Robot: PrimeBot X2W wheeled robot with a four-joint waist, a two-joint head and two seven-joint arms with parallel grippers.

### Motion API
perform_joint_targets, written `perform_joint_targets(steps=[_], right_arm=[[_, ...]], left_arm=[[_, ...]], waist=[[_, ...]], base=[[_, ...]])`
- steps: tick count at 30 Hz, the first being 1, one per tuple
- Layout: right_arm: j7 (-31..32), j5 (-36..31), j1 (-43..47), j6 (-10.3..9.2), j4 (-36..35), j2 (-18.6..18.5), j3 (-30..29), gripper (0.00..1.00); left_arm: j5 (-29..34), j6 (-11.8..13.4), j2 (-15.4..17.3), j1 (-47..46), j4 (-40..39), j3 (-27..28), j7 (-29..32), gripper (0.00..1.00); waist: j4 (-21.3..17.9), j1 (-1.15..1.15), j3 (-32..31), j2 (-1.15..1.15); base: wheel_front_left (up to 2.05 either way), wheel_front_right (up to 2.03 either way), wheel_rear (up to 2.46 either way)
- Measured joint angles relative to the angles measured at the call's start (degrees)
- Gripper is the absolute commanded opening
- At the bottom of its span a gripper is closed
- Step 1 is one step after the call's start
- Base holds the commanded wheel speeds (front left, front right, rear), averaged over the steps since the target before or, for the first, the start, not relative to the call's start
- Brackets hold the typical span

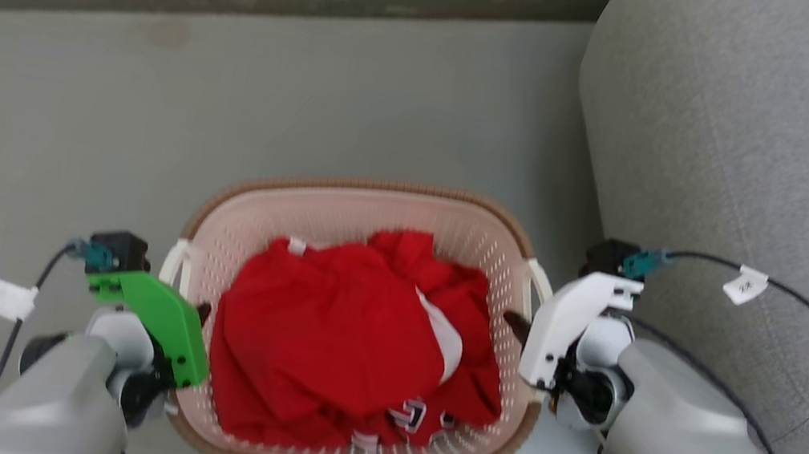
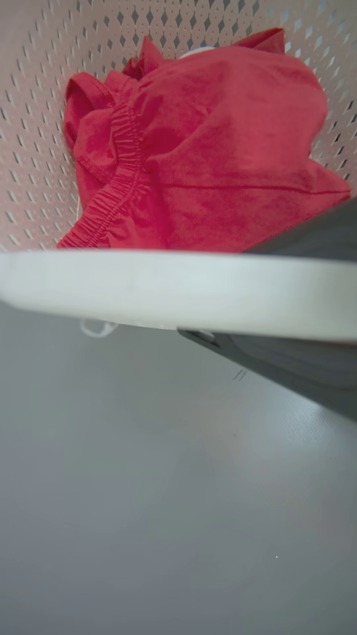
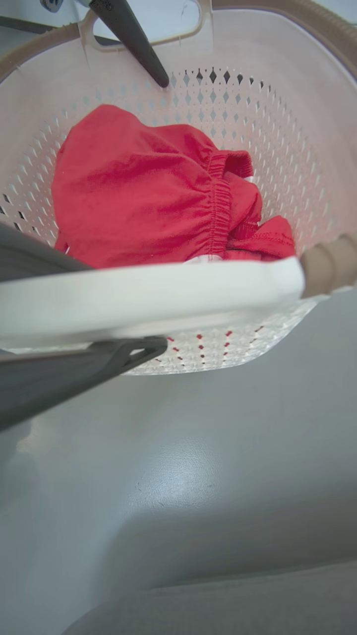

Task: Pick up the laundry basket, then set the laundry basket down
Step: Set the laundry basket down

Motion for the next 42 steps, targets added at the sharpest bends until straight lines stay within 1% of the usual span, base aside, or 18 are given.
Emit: perform_joint_targets(steps=[5, 7, 25, 27, 31, 34, 35, 42], right_arm=[[-0.8, -0.1, -2.7, -0.19, -0.3, 0.0, 0.0, 0.00], [-1.2, -0.1, -3.8, -0.55, -0.4, 0.0, 0.0, 0.00], [-5.2, -1.1, -12.0, -0.71, -0.5, -0.4, -0.1, 0.00], [-5.2, -1.1, -12.9, -1.12, -0.7, -0.3, -0.1, 0.00], [-5.7, -1.1, -14.8, -1.13, -0.9, -0.3, -0.1, 0.00], [-6.3, -1.1, -17.2, -1.24, -1.1, -0.4, -0.2, 0.00], [-6.4, -1.1, -18.0, -1.59, -1.1, -0.5, -0.2, 0.00], [-8.3, -1.6, -22.1, -1.63, -1.1, -0.6, -0.4, 0.00]], left_arm=[[0.6, 0.0, 0.6, -2.7, -0.5, -0.1, -1.0, 0.00], [0.8, 0.0, 0.7, -3.7, -0.8, -0.1, -1.1, 0.00], [2.4, 0.0, 1.9, -11.9, -2.2, 0.0, -4.1, 0.00], [2.4, 0.0, 2.1, -12.7, -2.2, 0.0, -4.3, 0.00], [2.9, 0.0, 2.5, -14.5, -2.3, 0.1, -4.6, 0.00], [3.1, 0.1, 2.9, -16.8, -2.5, 0.3, -5.1, 0.00], [3.2, 0.1, 2.9, -17.5, -2.6, 0.3, -5.2, 0.00], [3.6, 0.1, 3.6, -21.3, -3.4, 0.6, -7.1, 0.00]], waist=[[0.0, 0.00, 3.4, 0.00], [0.0, 0.00, 4.8, 0.00], [0.4, 0.01, 17.2, 0.00], [0.4, 0.01, 18.6, 0.00], [0.5, 0.01, 21.4, 0.00], [0.6, 0.01, 24.2, 0.00], [0.7, 0.01, 25.0, 0.00], [0.9, 0.01, 29.8, 0.00]], base=[[0.00, 0.00, 0.00], [0.00, 0.00, 0.00], [0.00, 0.00, 0.00], [0.00, 0.00, 0.00], [0.00, 0.00, 0.00], [0.00, 0.00, 0.00], [0.00, 0.00, 0.00], [0.00, 0.00, 0.00]])
